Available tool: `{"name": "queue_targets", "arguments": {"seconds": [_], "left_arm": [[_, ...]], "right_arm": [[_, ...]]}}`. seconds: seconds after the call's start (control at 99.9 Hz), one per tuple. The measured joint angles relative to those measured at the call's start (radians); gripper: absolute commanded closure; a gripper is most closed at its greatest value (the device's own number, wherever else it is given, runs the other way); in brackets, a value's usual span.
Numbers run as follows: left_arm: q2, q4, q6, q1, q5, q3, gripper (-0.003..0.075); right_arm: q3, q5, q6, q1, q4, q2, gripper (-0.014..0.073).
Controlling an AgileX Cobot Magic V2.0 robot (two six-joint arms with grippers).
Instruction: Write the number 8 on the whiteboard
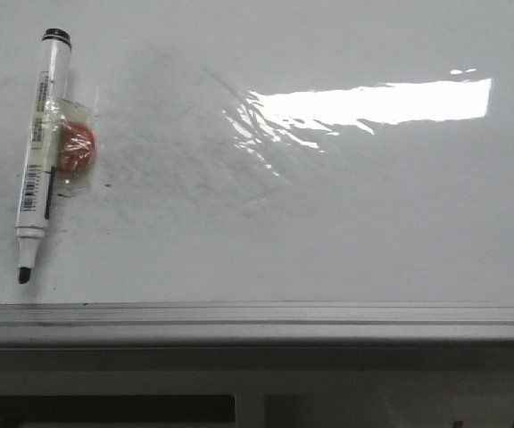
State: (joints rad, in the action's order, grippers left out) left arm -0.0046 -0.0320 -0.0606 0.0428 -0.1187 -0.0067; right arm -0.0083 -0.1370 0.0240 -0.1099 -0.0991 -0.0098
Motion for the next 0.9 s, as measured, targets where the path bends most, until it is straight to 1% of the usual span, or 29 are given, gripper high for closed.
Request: {"name": "queue_targets", "arguments": {"seconds": [0.13, 0.27, 0.38, 0.45, 0.5, 0.55, 0.57, 0.62, 0.67, 0.7, 0.791, 0.901], "left_arm": [[0.0, -0.028, 0.0, 0.0, -0.052, -0.033, 0.0741], [0.029, -0.034, -0.002, 0.0, -0.103, -0.108, 0.0741], [0.054, -0.034, -0.002, 0.0, -0.125, -0.158, 0.0734], [0.068, -0.034, -0.002, 0.0, -0.134, -0.177, 0.068], [0.078, -0.034, -0.002, 0.0, -0.134, -0.181, 0.0612], [0.09, -0.034, -0.002, 0.0, -0.132, -0.184, 0.0517], [0.095, -0.034, -0.002, 0.0, -0.127, -0.184, 0.0492], [0.109, -0.034, -0.002, 0.0, -0.111, -0.184, 0.0402], [0.125, -0.034, -0.002, 0.0, -0.081, -0.184, 0.0351], [0.138, -0.036, -0.002, 0.002, -0.056, -0.184, 0.0338], [0.174, -0.041, -0.002, 0.022, 0.021, -0.182, 0.0337], [0.248, -0.043, -0.002, 0.087, 0.08, -0.182, 0.0337]], "right_arm": [[-0.066, -0.098, 0.0, 0.0, -0.051, 0.013, 0.0657], [-0.161, -0.221, 0.0, 0.0, -0.061, 0.105, 0.0657], [-0.208, -0.262, 0.0, 0.0, -0.063, 0.167, 0.0657], [-0.216, -0.254, 0.0, 0.0, -0.063, 0.177, 0.0657], [-0.218, -0.249, 0.0, 0.0, -0.063, 0.177, 0.0657], [-0.218, -0.243, 0.0, 0.0, -0.063, 0.178, 0.0657], [-0.218, -0.243, 0.0, 0.0, -0.063, 0.178, 0.0657], [-0.218, -0.243, 0.0, 0.0, -0.063, 0.178, 0.0657], [-0.218, -0.243, 0.0, 0.0, -0.065, 0.178, 0.0657], [-0.218, -0.243, 0.0, 0.0, -0.065, 0.178, 0.0657], [-0.218, -0.243, 0.0, 0.0, -0.065, 0.178, 0.0657], [-0.218, -0.243, 0.0, 0.0, -0.065, 0.178, 0.0657]]}}
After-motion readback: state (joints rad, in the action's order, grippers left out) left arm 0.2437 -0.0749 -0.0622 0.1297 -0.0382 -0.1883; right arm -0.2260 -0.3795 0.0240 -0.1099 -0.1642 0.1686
